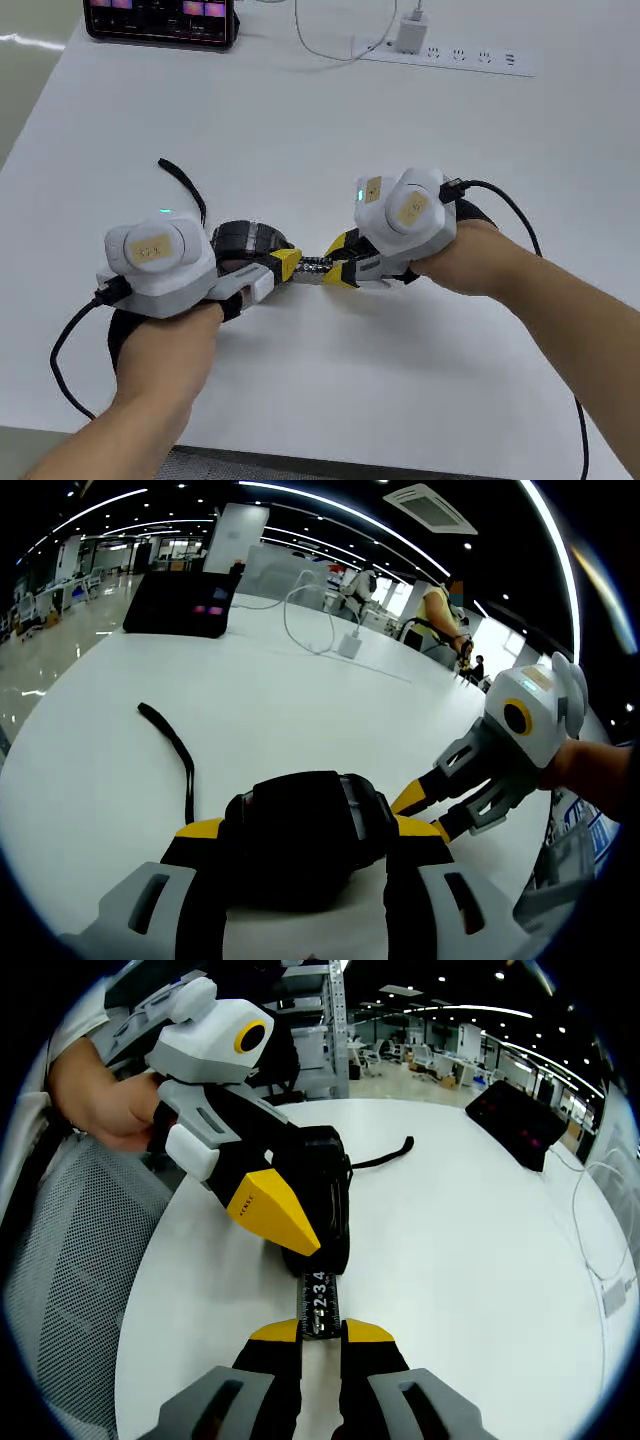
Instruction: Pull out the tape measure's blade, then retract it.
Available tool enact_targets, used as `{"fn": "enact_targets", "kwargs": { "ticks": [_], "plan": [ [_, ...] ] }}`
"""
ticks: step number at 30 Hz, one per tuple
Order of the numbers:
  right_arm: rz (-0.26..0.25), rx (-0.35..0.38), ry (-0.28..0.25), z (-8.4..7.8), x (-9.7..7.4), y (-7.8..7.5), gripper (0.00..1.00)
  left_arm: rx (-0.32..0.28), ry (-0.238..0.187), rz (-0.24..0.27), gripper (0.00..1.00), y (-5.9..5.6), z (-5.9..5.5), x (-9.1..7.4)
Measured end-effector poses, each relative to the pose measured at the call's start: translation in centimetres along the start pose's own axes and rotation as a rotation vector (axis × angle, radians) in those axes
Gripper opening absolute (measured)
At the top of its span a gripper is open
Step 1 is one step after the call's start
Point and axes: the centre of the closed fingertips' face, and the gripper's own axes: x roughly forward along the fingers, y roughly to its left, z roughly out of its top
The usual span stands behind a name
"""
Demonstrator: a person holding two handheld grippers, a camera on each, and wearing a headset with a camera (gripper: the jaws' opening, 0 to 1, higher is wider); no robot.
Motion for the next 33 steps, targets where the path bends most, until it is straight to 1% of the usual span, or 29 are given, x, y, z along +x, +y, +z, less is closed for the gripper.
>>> {"fn": "enact_targets", "kwargs": {
  "ticks": [29, 30, 33],
  "plan": [
    [0.014, 0.02, -0.045, 2.3, 2.0, 0.2, 0.1, 0.004, 0.0, 0.002, 0.59, -0.1, 0.0, 0.0],
    [0.014, 0.016, -0.04, 2.2, 2.0, 0.2, 0.1, 0.011, 0.001, 0.004, 0.59, -0.1, 0.0, 0.0],
    [0.011, 0.016, -0.044, 2.2, 1.9, 0.2, 0.1, 0.003, 0.0, 0.003, 0.59, -0.1, 0.0, 0.0]
  ]
}}
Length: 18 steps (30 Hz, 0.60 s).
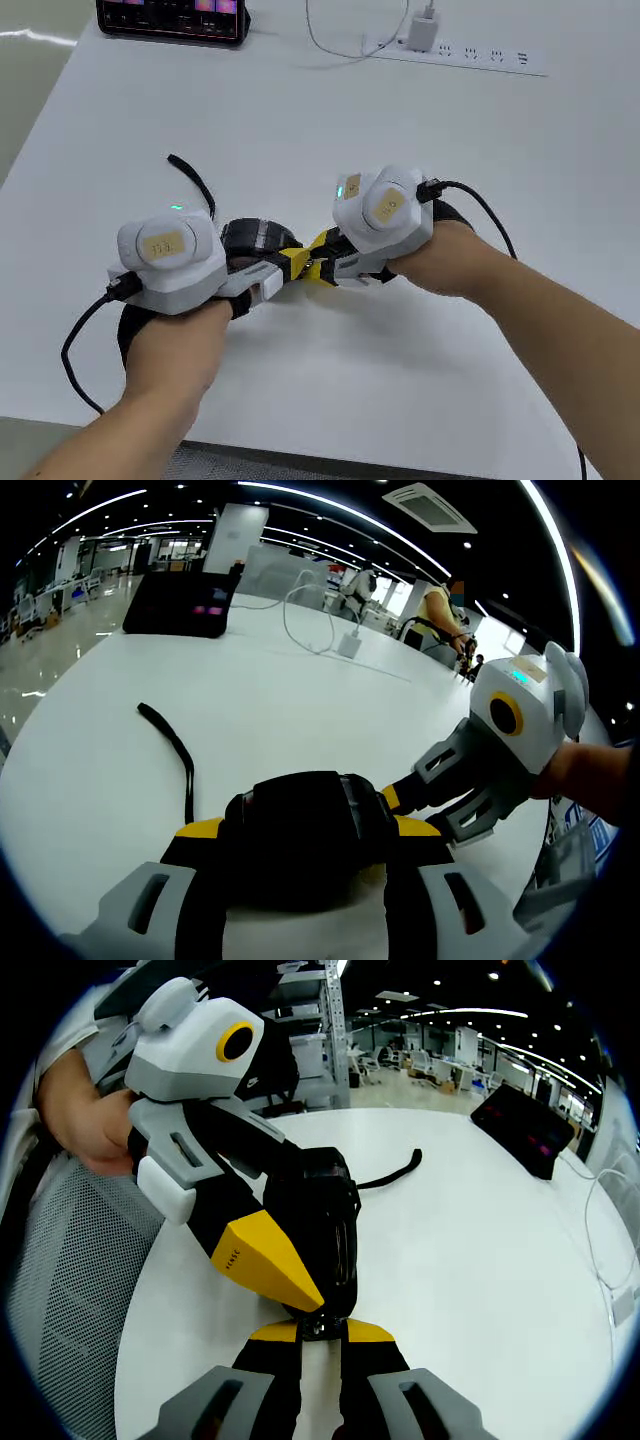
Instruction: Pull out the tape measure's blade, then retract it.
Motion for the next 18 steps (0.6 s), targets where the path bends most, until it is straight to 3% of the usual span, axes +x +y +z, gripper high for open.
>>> {"fn": "enact_targets", "kwargs": {
  "ticks": [18],
  "plan": [
    [-0.012, -0.011, 0.008, -0.07, 0.09, -0.06, 0.11, -0.004, -0.011, 0.015, 0.6, 0.07, 0.08, 0.1]
  ]
}}
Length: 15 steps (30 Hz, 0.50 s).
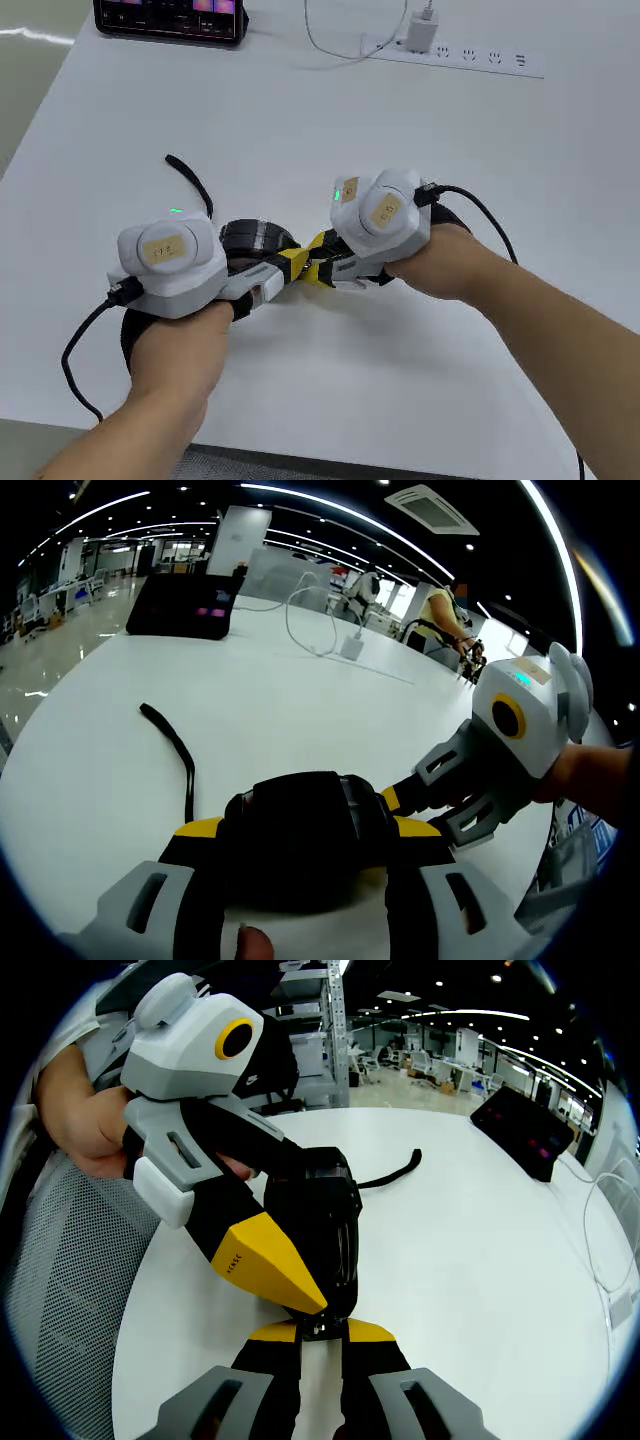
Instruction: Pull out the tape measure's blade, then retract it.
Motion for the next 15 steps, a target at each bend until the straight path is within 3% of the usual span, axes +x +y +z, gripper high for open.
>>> {"fn": "enact_targets", "kwargs": {
  "ticks": [15],
  "plan": [
    [-0.007, 0.003, -0.004, -0.09, 0.0, 0.05, 0.11, 0.007, 0.01, 0.002, 0.61, -0.09, -0.01, -0.03]
  ]
}}
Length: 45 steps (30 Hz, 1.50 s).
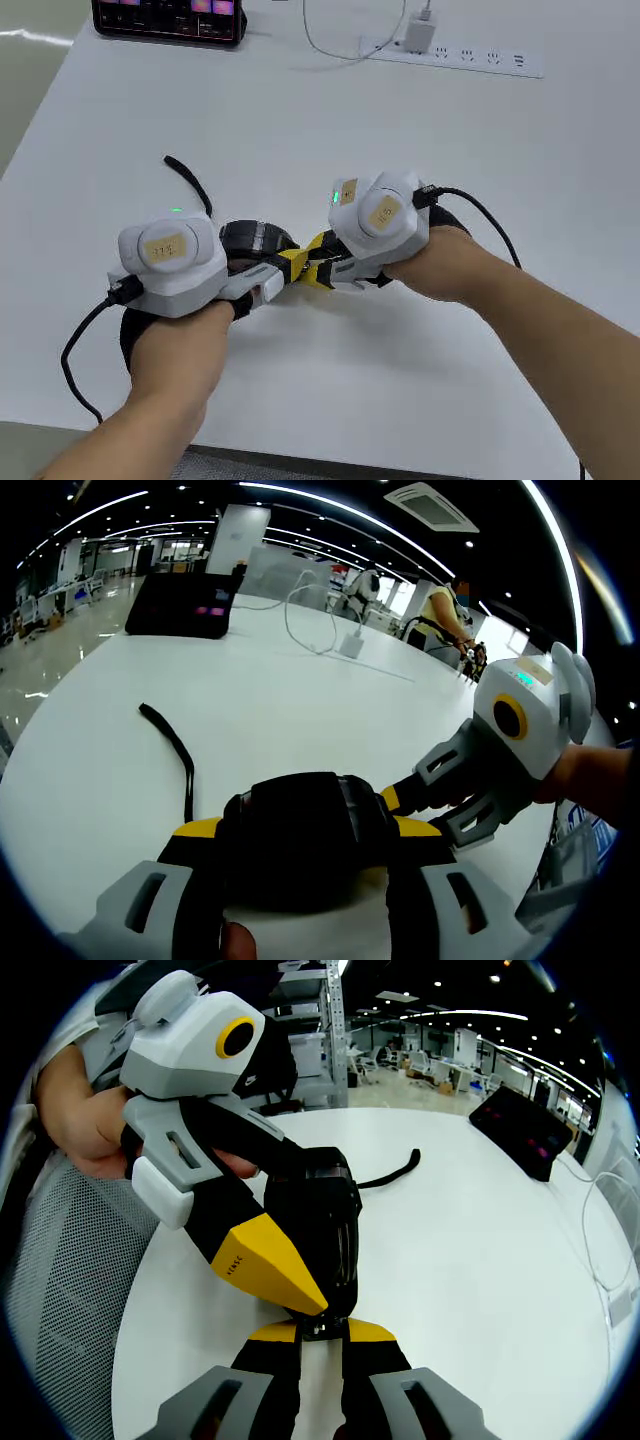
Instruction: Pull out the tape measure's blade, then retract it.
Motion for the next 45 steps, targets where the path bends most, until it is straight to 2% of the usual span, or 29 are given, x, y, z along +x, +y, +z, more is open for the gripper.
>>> {"fn": "enact_targets", "kwargs": {
  "ticks": [5, 10, 15, 23, 25, 29, 34, 40, 45],
  "plan": [
    [-0.008, -0.006, -0.002, 0.0, 0.0, -0.1, 0.13, 0.001, 0.004, -0.001, 0.62, 0.0, 0.0, 0.0],
    [-0.033, 0.0, 0.007, -0.1, -0.1, -0.6, 0.2, 0.029, 0.006, 0.001, 0.62, 0.0, 0.1, 0.1],
    [-0.033, 0.006, 0.0, 0.0, -0.2, -0.6, 0.2, 0.023, 0.008, -0.006, 0.62, 0.0, 0.2, 0.0],
    [-0.048, 0.02, -0.009, 0.0, -0.8, -0.6, 0.22, 0.041, -0.012, -0.01, 0.62, 0.1, 0.8, -0.4],
    [-0.054, 0.028, -0.014, 0.0, -1.0, -0.6, 0.24, 0.044, -0.014, -0.03, 0.6, -0.1, 0.8, -0.6],
    [-0.071, 0.043, -0.038, 0.1, -1.6, -0.6, 0.27, 0.08, -0.01, -0.033, 0.59, -0.1, 0.9, -0.9],
    [-0.09, 0.054, -0.035, -0.1, -2.2, -0.7, 0.3, 0.117, -0.023, -0.038, 0.6, -0.1, 1.4, -1.4],
    [-0.119, 0.061, -0.038, -0.4, -3.1, -0.6, 0.35, 0.136, -0.021, -0.061, 0.63, -0.4, 1.5, -1.7],
    [-0.147, 0.084, -0.05, -1.0, -3.8, -0.6, 0.4, 0.175, -0.027, -0.065, 0.69, -0.4, 1.7, -2.0]
  ]
}}
